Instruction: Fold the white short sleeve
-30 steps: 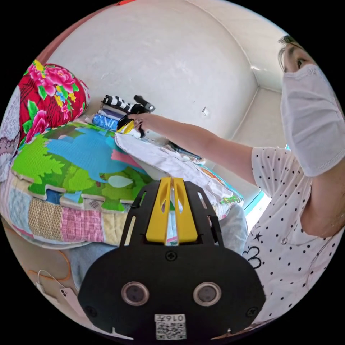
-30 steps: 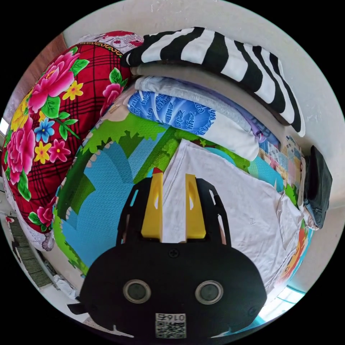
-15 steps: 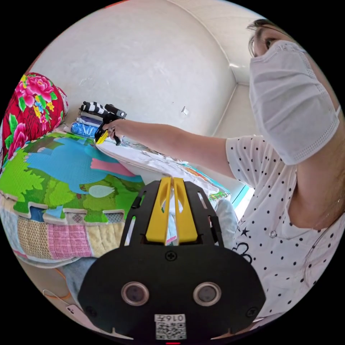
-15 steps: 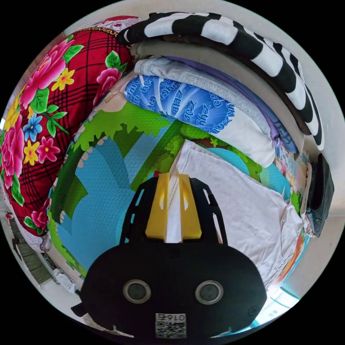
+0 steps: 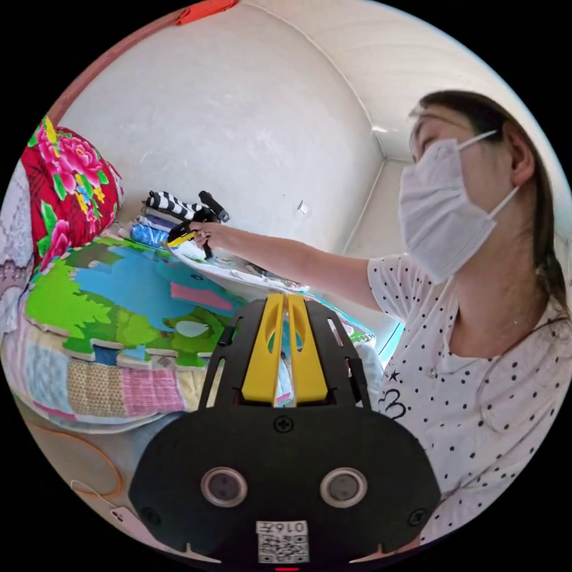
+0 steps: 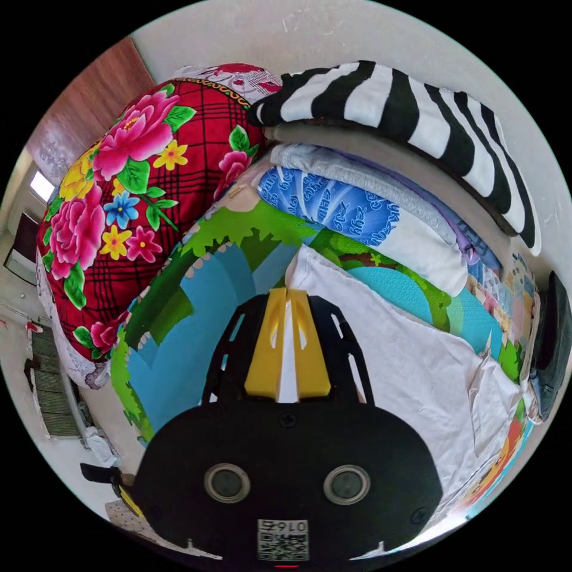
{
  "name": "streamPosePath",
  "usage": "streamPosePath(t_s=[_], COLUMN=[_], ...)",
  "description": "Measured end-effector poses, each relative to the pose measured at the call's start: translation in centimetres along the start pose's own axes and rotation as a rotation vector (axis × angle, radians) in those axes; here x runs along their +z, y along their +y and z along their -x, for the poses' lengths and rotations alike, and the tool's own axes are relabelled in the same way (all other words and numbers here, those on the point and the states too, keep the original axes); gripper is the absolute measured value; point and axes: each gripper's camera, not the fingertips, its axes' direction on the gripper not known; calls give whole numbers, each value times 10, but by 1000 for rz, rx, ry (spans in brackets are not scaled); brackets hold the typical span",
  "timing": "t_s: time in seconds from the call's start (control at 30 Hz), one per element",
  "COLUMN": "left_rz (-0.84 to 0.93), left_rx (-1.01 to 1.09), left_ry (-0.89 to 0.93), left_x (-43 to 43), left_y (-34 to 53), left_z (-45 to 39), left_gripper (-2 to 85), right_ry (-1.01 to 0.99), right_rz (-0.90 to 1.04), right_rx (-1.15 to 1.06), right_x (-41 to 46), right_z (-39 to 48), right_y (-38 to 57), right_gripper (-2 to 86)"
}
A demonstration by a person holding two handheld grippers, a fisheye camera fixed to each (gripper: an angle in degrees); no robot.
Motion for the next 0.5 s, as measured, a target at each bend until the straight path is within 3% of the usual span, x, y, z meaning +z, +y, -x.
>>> streamPosePath(t_s=[0.23, 0.5], left_rz=[-77, 42], left_rx=[28, 209], left_ry=[-53, 52], left_x=[-30, 64], left_y=[13, 0], left_z=[-22, -88], left_gripper=[-9, -9], right_ry=[-107, -47], right_rz=[-81, -126], right_rx=[-90, -178], right_x=[-59, -165], right_z=[30, -7], right_y=[1, 23], right_gripper=[1, 1])
